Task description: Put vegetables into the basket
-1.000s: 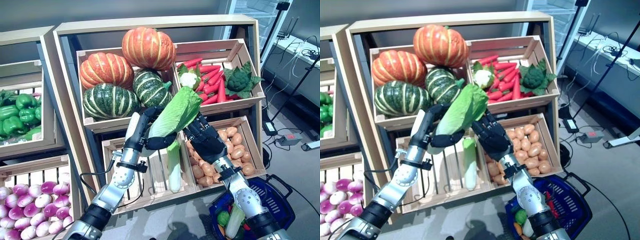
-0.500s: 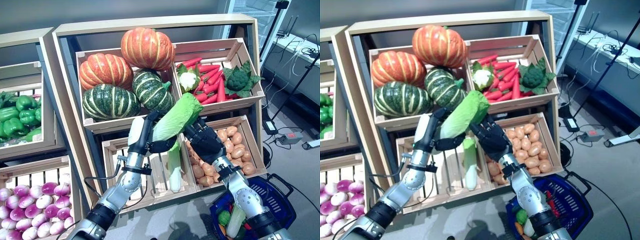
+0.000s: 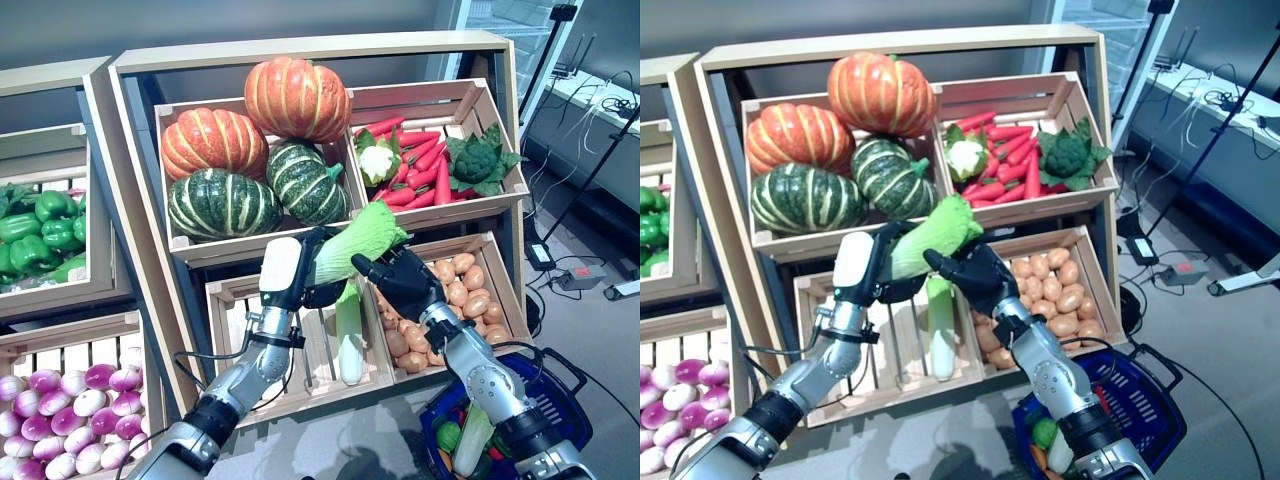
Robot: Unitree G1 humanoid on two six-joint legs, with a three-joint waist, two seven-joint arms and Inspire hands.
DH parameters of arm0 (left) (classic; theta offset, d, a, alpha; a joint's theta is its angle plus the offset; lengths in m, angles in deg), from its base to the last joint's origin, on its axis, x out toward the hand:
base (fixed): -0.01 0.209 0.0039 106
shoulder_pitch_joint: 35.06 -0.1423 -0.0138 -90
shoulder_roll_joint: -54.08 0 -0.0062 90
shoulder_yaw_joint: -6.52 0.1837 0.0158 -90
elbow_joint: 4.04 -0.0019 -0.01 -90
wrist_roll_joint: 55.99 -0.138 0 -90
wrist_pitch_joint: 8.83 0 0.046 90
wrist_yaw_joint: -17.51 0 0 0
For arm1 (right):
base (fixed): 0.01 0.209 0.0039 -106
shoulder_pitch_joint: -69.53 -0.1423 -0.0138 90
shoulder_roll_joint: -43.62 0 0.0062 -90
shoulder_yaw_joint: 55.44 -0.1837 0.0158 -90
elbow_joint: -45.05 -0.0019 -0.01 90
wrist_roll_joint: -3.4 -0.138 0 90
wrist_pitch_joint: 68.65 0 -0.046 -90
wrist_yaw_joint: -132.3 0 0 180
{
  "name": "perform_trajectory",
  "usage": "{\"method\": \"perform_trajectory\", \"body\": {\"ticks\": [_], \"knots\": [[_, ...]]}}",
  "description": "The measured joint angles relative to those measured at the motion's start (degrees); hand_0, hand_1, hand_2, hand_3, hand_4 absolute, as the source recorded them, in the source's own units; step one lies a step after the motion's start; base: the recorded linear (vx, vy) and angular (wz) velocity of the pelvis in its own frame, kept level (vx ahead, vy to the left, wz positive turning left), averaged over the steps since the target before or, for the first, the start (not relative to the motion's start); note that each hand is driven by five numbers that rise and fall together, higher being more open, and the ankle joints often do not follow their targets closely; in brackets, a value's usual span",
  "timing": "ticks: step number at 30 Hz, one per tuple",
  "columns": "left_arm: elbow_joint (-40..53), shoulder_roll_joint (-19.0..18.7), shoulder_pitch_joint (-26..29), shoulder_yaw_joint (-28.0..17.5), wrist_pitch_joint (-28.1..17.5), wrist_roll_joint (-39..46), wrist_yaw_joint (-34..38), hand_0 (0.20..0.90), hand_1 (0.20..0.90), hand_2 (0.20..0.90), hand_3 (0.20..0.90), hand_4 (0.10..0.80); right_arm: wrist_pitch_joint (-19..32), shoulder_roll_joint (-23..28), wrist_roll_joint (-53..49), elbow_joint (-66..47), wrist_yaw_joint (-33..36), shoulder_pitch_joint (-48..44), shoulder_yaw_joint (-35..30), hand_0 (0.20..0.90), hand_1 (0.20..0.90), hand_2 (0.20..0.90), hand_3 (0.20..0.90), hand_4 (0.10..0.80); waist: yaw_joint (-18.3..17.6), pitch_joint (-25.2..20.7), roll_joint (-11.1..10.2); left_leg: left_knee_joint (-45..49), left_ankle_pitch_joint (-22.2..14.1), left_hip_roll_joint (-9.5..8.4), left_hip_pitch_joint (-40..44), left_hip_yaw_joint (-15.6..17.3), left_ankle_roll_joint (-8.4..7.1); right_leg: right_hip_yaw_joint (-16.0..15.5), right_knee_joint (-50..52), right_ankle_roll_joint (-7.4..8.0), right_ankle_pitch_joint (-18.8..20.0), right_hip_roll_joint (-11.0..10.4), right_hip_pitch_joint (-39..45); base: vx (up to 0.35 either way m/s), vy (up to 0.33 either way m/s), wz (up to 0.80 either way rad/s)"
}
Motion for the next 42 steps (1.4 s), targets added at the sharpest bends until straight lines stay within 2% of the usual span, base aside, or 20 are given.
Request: {"method": "perform_trajectory", "body": {"ticks": [2,3,4,5,13,28,29,30,31,36,38,42], "knots": [[-0.7,0.0,0.4,0.3,0.6,-1.6,0.1,0.300,0.300,0.300,0.300,0.400,0.0,0.0,1.6,0.0,0.6,0.0,0.4,0.900,0.900,0.900,0.900,0.800,0.0,-0.1,0.0,0.0,0.0,0.00,0.0,0.0,0.02,0.0,0.0,0.01,0.0,0.0,0.0,0.000,0.000,0.00],[-0.8,-0.1,0.4,0.4,0.9,-1.7,0.3,0.300,0.300,0.300,0.300,0.400,0.0,0.0,1.6,0.1,0.8,0.0,0.6,0.406,0.406,0.406,0.406,0.471,0.0,-0.1,0.0,0.0,0.0,0.01,0.0,0.0,0.03,0.0,0.0,0.01,0.1,0.0,0.0,0.000,0.000,0.00],[-0.9,-0.1,0.4,0.6,1.0,-1.8,0.4,0.300,0.300,0.300,0.300,0.400,0.0,0.0,1.6,0.1,1.2,0.0,0.7,0.406,0.406,0.406,0.406,0.471,0.0,-0.1,0.0,0.0,0.0,0.00,0.0,0.0,0.04,0.0,0.0,0.01,0.1,0.0,0.0,0.000,0.000,0.00],[-1.1,-0.1,0.4,0.7,1.1,-1.8,0.5,0.300,0.300,0.300,0.300,0.400,0.0,0.0,1.6,0.1,1.7,-0.1,0.9,0.300,0.300,0.300,0.300,0.400,0.0,-0.2,0.0,0.0,0.0,0.01,0.0,0.0,0.04,0.0,0.0,0.01,0.1,0.0,0.0,0.000,0.000,0.00],[0.0,-0.6,0.4,2.1,1.5,-3.4,1.7,0.300,0.300,0.300,0.300,0.400,0.5,0.0,1.7,0.3,5.0,-0.1,1.0,0.300,0.300,0.300,0.300,0.400,0.5,-0.8,0.2,0.0,0.1,0.00,0.0,0.0,0.08,0.0,0.0,0.02,0.1,0.0,0.0,0.000,0.000,0.00],[0.0,-0.5,0.4,3.0,2.5,-2.9,1.0,0.300,0.300,0.300,0.300,0.400,1.1,0.0,2.2,1.1,5.9,-0.1,1.2,0.300,0.300,0.300,0.300,0.400,0.6,-0.9,0.2,0.0,0.1,-0.01,0.0,0.0,0.12,0.0,0.0,0.03,0.2,0.0,0.0,0.000,0.000,0.00],[0.0,-0.5,0.4,3.1,2.5,-1.9,0.6,0.422,0.422,0.422,0.422,0.482,1.2,0.0,2.5,1.1,5.9,-0.1,1.2,0.300,0.300,0.300,0.300,0.400,0.6,-0.9,0.2,0.0,0.1,-0.01,0.0,0.0,0.13,0.0,0.0,0.03,0.2,0.0,0.0,0.000,0.000,0.00],[0.0,-0.4,0.4,3.2,2.5,-0.9,0.1,0.422,0.422,0.422,0.422,0.482,1.2,0.0,3.4,1.1,5.9,-0.1,1.2,0.300,0.300,0.300,0.300,0.400,0.6,-0.9,0.2,0.0,0.1,-0.02,0.0,0.0,0.13,0.0,0.0,0.04,0.2,0.0,0.0,0.000,0.000,0.00],[-0.1,-0.4,0.4,3.4,2.4,0.2,-0.2,0.900,0.900,0.900,0.900,0.800,1.3,0.0,3.8,1.2,6.0,-0.1,1.2,0.300,0.300,0.300,0.300,0.400,0.6,-0.9,0.1,0.0,0.1,-0.02,0.0,0.0,0.12,0.0,0.0,0.04,0.2,0.0,0.0,0.000,0.000,0.00],[-0.3,0.8,-0.1,2.9,2.3,5.8,-3.4,0.900,0.900,0.900,0.900,0.800,1.4,0.0,4.4,1.2,6.3,-0.1,1.1,0.300,0.300,0.300,0.300,0.400,0.5,-0.9,0.1,0.0,0.1,-0.01,0.0,0.0,0.12,0.1,0.0,0.04,0.2,0.0,0.0,0.000,0.000,0.00],[-2.8,1.7,-0.4,2.4,3.9,8.0,-6.3,0.900,0.900,0.900,0.900,0.800,1.7,0.2,6.3,1.0,6.2,-0.9,2.7,0.300,0.300,0.300,0.300,0.400,0.0,-1.0,0.1,0.0,0.1,0.06,0.1,0.1,0.12,0.2,0.0,0.02,0.2,0.0,0.0,0.000,0.000,0.00],[-2.5,1.7,-2.4,1.9,4.1,9.5,-8.9,0.900,0.900,0.900,0.900,0.800,1.5,1.2,6.8,1.3,6.2,-0.4,4.0,0.300,0.300,0.300,0.300,0.400,-0.3,-1.1,0.1,0.0,0.1,0.06,0.1,0.2,0.13,0.2,0.0,0.02,0.2,0.0,-0.1,0.000,0.000,0.00]]}}
